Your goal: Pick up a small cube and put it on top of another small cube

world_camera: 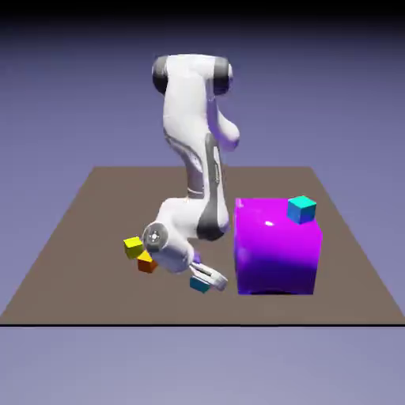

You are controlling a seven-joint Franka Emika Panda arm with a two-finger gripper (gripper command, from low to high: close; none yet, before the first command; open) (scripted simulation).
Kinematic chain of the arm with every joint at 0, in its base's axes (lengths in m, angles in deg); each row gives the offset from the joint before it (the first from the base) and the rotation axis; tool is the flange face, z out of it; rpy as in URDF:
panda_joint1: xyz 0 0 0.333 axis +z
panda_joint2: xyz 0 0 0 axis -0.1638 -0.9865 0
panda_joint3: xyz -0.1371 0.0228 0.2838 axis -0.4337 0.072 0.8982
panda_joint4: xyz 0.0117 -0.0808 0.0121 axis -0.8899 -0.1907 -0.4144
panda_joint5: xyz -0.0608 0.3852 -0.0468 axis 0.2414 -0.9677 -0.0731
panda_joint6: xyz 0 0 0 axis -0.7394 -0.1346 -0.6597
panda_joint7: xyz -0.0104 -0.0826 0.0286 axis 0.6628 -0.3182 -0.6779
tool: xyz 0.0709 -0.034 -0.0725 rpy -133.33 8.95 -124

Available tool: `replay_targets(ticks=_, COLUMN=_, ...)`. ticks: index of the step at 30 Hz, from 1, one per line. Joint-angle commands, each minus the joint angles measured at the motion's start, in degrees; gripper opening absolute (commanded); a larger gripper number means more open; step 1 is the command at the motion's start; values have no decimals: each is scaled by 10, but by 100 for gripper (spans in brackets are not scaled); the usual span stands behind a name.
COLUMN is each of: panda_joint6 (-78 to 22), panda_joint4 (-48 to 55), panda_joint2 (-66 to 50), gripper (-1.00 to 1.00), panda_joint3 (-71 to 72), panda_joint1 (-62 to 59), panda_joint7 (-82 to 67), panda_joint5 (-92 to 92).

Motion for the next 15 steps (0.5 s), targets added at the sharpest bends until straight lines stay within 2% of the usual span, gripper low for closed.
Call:
replay_targets(ticks=1, panda_joint6=-14, panda_joint4=5, panda_joint2=20, gripper=-100, panda_joint3=20, panda_joint1=0, panda_joint7=26, panda_joint5=-9)
replay_targets(ticks=8, panda_joint6=-108, panda_joint4=37, panda_joint2=162, gripper=-100, panda_joint3=160, panda_joint1=-5, panda_joint7=198, panda_joint5=-80)
replay_targets(ticks=15, panda_joint6=-186, panda_joint4=24, panda_joint2=283, gripper=-100, panda_joint3=305, panda_joint1=-48, panda_joint7=296, panda_joint5=-135)
